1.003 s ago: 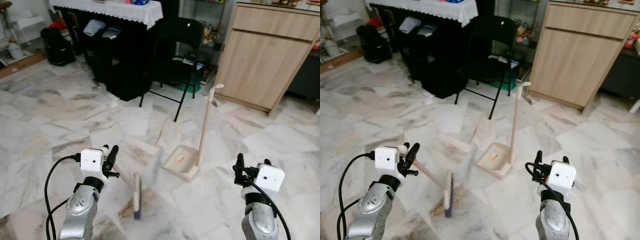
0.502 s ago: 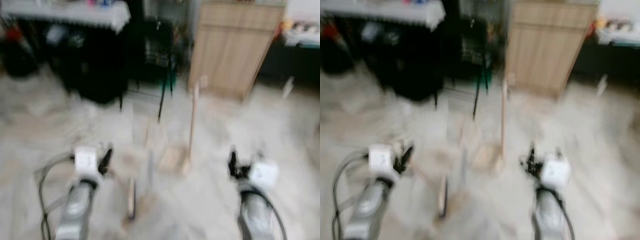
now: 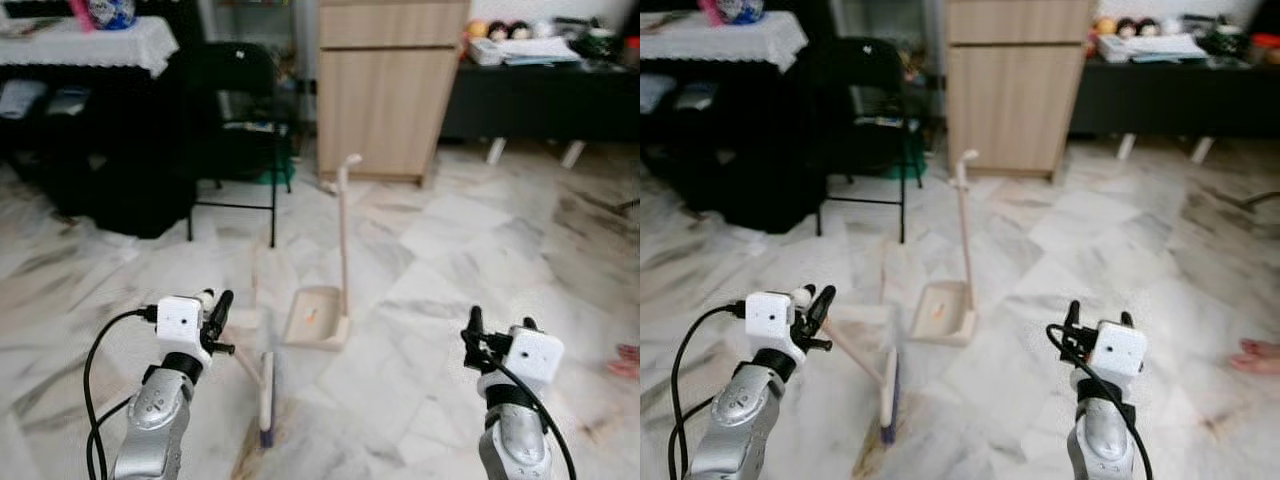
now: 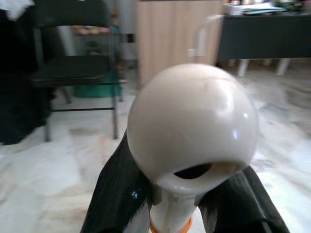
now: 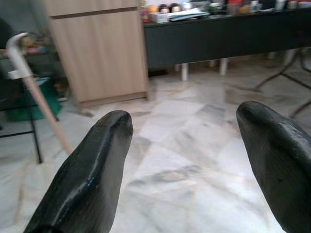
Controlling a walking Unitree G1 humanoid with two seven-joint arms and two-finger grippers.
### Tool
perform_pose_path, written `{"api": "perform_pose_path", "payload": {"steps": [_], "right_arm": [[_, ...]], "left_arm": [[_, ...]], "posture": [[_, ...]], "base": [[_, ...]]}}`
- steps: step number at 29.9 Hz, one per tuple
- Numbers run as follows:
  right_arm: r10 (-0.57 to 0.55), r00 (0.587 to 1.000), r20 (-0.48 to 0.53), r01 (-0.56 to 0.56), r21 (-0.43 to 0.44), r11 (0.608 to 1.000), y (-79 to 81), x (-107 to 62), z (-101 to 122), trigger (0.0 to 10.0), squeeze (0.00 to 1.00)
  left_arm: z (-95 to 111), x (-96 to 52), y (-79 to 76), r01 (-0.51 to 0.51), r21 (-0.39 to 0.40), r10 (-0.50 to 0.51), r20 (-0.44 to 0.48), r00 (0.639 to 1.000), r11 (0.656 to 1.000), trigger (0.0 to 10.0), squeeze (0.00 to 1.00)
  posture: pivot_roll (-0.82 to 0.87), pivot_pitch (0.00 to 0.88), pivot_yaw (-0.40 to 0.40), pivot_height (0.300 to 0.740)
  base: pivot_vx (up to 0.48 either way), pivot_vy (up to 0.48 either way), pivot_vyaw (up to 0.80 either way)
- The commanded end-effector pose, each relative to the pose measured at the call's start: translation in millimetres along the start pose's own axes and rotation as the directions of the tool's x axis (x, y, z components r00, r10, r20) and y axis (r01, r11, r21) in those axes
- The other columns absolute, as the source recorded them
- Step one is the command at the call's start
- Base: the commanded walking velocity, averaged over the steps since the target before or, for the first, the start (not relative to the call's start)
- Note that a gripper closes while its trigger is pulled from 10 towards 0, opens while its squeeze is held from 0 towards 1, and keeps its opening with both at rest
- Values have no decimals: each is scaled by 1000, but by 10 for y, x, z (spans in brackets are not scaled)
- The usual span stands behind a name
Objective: Sweep floor
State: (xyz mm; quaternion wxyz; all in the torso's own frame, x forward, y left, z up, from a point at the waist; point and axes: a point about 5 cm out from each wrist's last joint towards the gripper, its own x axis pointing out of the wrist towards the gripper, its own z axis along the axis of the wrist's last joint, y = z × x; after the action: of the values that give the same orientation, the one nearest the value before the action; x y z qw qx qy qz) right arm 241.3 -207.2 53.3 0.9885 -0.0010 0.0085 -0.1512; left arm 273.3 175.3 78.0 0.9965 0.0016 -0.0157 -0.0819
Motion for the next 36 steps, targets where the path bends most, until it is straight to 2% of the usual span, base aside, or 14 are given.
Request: {"api": "perform_pose_path", "payload": {"steps": [1,4,12,24,29,36], "right_arm": [[7,1000,9,-7,10,1000,38,9,19,10000,0],[9,1000,11,-9,11,1000,42,12,24,10000,0],[25,999,36,-26,19,999,52,10,56,10000,0],[35,998,45,-36,19,999,56,22,71,10000,0],[57,997,49,-57,-8,998,80,18,78,10000,0],[62,997,50,-62,-12,998,81,23,78,10000,0]], "left_arm": [[114,32,39,-3,16,2,50,999,1000,10000,0],[114,33,36,-4,26,3,51,999,1000,10000,0],[95,19,34,-13,14,13,42,999,1000,10000,0],[96,26,28,-13,14,13,43,999,1000,10000,0],[98,29,19,-11,14,11,44,999,1000,10000,0],[101,31,23,-13,18,12,45,999,1000,10000,0]], "posture": [[-35,0,39,740],[-35,0,39,740],[-35,0,36,740],[-34,0,35,740],[-36,0,34,740],[-37,0,34,740]], "base": [[0,480,-600],[0,120,-604],[0,0,0],[0,424,0],[0,434,0],[0,40,368]]}}
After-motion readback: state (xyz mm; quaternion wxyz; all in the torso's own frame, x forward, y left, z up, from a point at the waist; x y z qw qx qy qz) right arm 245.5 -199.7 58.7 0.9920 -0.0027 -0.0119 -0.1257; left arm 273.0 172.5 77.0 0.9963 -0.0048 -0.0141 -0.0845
